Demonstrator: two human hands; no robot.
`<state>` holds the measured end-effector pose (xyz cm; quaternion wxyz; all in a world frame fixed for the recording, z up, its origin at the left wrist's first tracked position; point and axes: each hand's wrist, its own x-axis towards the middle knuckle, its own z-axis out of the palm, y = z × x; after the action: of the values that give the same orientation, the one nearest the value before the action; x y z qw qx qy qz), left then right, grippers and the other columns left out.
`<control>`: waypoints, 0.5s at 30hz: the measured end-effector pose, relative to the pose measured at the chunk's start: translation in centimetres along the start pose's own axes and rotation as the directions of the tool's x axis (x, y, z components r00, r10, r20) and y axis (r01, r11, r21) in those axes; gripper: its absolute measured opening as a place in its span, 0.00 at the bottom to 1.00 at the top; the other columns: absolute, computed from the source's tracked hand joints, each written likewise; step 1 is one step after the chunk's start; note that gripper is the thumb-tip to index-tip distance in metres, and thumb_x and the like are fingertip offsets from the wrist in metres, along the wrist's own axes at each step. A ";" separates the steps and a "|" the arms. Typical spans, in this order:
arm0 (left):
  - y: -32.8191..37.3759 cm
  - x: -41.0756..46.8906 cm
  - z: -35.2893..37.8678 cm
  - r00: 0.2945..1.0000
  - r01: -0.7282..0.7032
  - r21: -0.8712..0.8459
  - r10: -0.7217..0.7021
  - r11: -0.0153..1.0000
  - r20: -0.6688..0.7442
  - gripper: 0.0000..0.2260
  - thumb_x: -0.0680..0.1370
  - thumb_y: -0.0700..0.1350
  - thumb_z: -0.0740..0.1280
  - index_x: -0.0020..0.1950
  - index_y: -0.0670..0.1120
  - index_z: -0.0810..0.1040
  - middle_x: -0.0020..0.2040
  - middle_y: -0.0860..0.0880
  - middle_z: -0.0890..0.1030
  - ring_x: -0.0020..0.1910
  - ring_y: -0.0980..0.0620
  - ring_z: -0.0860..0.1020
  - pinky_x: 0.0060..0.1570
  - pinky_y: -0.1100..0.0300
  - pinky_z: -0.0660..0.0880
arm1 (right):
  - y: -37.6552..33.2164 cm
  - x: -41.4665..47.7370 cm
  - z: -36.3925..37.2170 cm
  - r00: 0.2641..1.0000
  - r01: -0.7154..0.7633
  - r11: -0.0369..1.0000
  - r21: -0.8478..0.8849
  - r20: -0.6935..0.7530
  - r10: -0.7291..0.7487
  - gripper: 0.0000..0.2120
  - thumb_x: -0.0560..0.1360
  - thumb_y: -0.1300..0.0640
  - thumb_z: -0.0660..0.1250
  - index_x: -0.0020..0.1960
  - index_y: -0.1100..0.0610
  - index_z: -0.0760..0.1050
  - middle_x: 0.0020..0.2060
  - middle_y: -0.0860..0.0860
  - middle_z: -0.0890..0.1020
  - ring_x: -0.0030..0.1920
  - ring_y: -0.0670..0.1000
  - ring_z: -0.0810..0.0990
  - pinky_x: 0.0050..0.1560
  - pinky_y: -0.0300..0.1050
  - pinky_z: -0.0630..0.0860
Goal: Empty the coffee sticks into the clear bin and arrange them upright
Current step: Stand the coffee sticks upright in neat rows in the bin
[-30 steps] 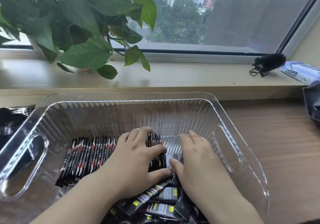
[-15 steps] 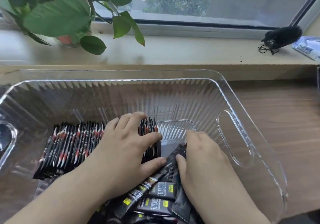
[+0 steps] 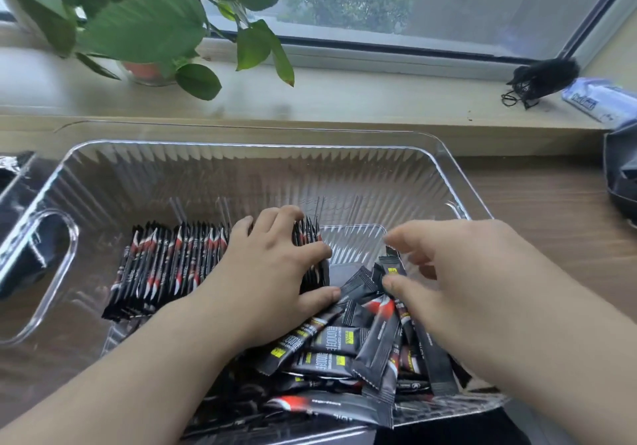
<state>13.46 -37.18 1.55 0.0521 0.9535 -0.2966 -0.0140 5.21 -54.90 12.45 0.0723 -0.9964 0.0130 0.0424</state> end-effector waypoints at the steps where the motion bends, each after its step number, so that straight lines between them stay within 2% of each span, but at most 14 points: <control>1: 0.1 0.0 -0.2 1.000 0.003 0.006 -0.003 1.000 0.012 0.31 0.71 0.74 0.47 0.68 0.64 0.68 0.74 0.48 0.58 0.73 0.48 0.54 0.72 0.43 0.57 | 0.0 0.0 0.0 0.998 0.027 0.999 -0.043 0.050 -0.025 0.17 0.79 0.42 0.65 0.67 0.43 0.72 0.58 0.40 0.78 0.61 0.43 0.76 0.61 0.40 0.74; 4: 0.3 -0.2 -0.7 1.000 0.005 0.003 -0.005 1.000 0.028 0.35 0.69 0.75 0.42 0.70 0.64 0.67 0.74 0.48 0.57 0.74 0.48 0.53 0.73 0.44 0.56 | 0.4 0.0 0.5 0.971 0.170 0.983 -0.075 0.183 -0.154 0.18 0.78 0.46 0.68 0.66 0.44 0.72 0.56 0.41 0.77 0.61 0.45 0.75 0.60 0.45 0.75; 6: 0.4 -0.3 -0.9 0.999 0.002 -0.028 -0.001 1.000 0.034 0.35 0.69 0.74 0.39 0.70 0.64 0.67 0.74 0.49 0.57 0.74 0.48 0.52 0.73 0.44 0.55 | 0.6 0.1 0.8 0.927 0.282 0.957 -0.066 0.276 -0.254 0.24 0.77 0.49 0.69 0.70 0.38 0.69 0.60 0.39 0.75 0.63 0.43 0.70 0.64 0.43 0.71; 8: 0.5 -0.3 -1.1 1.000 0.004 -0.058 -0.003 0.998 0.028 0.33 0.71 0.71 0.39 0.69 0.65 0.68 0.73 0.50 0.57 0.73 0.49 0.52 0.73 0.43 0.53 | 0.8 0.3 1.0 0.892 0.359 0.932 -0.060 0.317 -0.323 0.28 0.76 0.51 0.70 0.72 0.36 0.67 0.61 0.38 0.73 0.63 0.42 0.67 0.66 0.42 0.69; 12: 0.4 -0.4 -1.5 0.999 -0.017 -0.048 0.019 0.999 0.045 0.29 0.73 0.71 0.47 0.72 0.65 0.66 0.73 0.51 0.56 0.74 0.50 0.50 0.74 0.40 0.50 | 0.8 0.6 1.5 0.838 0.428 0.904 -0.020 0.385 -0.388 0.27 0.76 0.53 0.70 0.72 0.38 0.69 0.61 0.39 0.73 0.60 0.42 0.66 0.66 0.42 0.69; 15: 0.1 -0.4 -1.7 0.997 -0.030 -0.018 0.031 0.999 0.071 0.30 0.73 0.75 0.54 0.73 0.66 0.64 0.74 0.51 0.55 0.75 0.49 0.50 0.75 0.42 0.50 | 0.8 0.7 1.5 0.838 0.414 0.910 0.003 0.390 -0.382 0.29 0.76 0.52 0.72 0.74 0.39 0.67 0.60 0.40 0.73 0.59 0.42 0.66 0.64 0.42 0.69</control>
<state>13.20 -36.87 3.25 0.0498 0.9473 -0.3126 -0.0496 5.77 -55.52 10.74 0.0402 -0.9517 -0.2104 0.2201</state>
